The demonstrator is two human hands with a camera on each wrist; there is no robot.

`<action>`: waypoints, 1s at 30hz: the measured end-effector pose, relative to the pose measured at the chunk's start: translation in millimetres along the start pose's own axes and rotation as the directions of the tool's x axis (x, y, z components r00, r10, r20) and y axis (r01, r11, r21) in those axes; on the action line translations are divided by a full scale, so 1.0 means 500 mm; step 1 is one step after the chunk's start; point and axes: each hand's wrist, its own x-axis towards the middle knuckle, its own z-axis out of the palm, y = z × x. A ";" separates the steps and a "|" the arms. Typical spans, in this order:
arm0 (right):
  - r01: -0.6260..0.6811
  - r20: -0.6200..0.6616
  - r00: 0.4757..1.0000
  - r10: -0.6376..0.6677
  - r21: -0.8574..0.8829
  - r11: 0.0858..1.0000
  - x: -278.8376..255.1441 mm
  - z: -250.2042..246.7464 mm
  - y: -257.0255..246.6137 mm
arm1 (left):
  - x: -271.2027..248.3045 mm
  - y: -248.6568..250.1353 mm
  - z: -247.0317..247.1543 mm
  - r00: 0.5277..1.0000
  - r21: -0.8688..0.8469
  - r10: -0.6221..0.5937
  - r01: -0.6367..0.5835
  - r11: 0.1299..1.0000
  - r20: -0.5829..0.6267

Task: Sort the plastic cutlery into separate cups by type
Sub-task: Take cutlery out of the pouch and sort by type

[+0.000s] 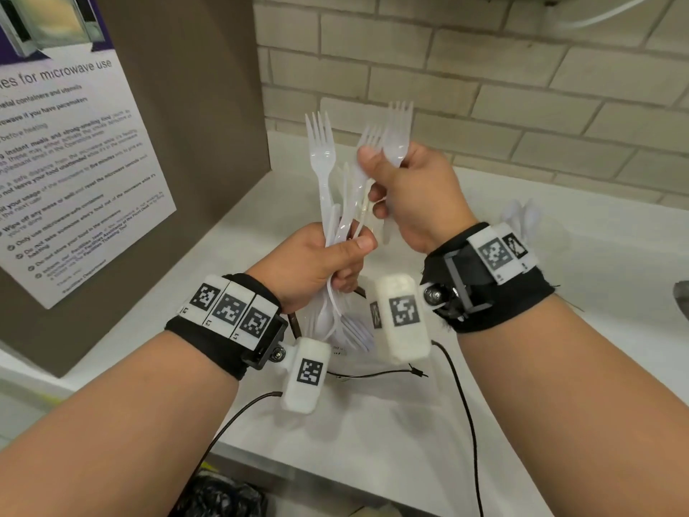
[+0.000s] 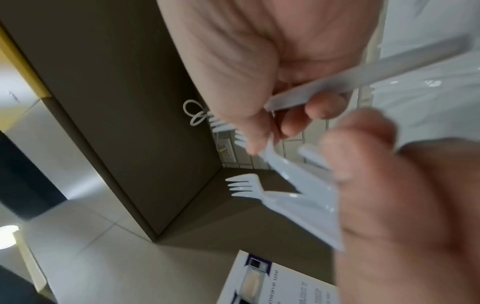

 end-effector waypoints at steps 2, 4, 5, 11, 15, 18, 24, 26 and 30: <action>0.000 -0.080 0.997 0.007 0.091 0.996 0.009 -0.012 -0.020 | -0.002 -0.004 -0.001 1.000 0.002 -0.009 0.009 1.000 0.012; 0.043 -0.166 0.986 -0.017 0.154 0.987 0.016 -0.031 -0.043 | -0.005 -0.007 -0.001 1.000 0.002 -0.015 0.015 1.000 0.004; 0.081 -0.206 0.978 -0.043 0.177 0.981 0.017 -0.041 -0.053 | -0.006 -0.008 -0.001 1.000 0.004 -0.019 0.019 1.000 -0.006; 0.157 -0.210 0.965 -0.155 -0.008 0.988 0.013 -0.051 -0.045 | -0.005 -0.006 -0.002 0.999 -0.025 -0.041 0.041 0.999 -0.028; 0.187 0.015 0.982 -0.190 -0.271 0.944 0.001 -0.029 -0.025 | 0.002 -0.005 0.004 0.994 0.118 -0.051 0.062 0.991 -0.096; 0.099 0.102 0.992 -0.078 -0.226 0.969 -0.008 -0.018 -0.023 | 0.003 -0.003 0.012 0.992 0.258 -0.058 0.085 0.963 -0.108; 0.005 -0.024 1.000 -0.005 0.016 1.000 -0.003 -0.001 -0.048 | 0.003 -0.011 0.018 0.994 0.367 -0.060 0.091 0.926 -0.096; 0.090 -0.136 0.988 -0.077 0.089 0.992 0.000 -0.016 -0.075 | -0.003 -0.013 0.013 0.994 0.398 -0.048 0.084 0.914 -0.099; 0.219 -0.193 0.960 -0.203 0.067 0.973 0.003 -0.052 -0.086 | -0.004 -0.008 0.005 0.986 0.538 0.039 0.054 0.841 -0.160</action>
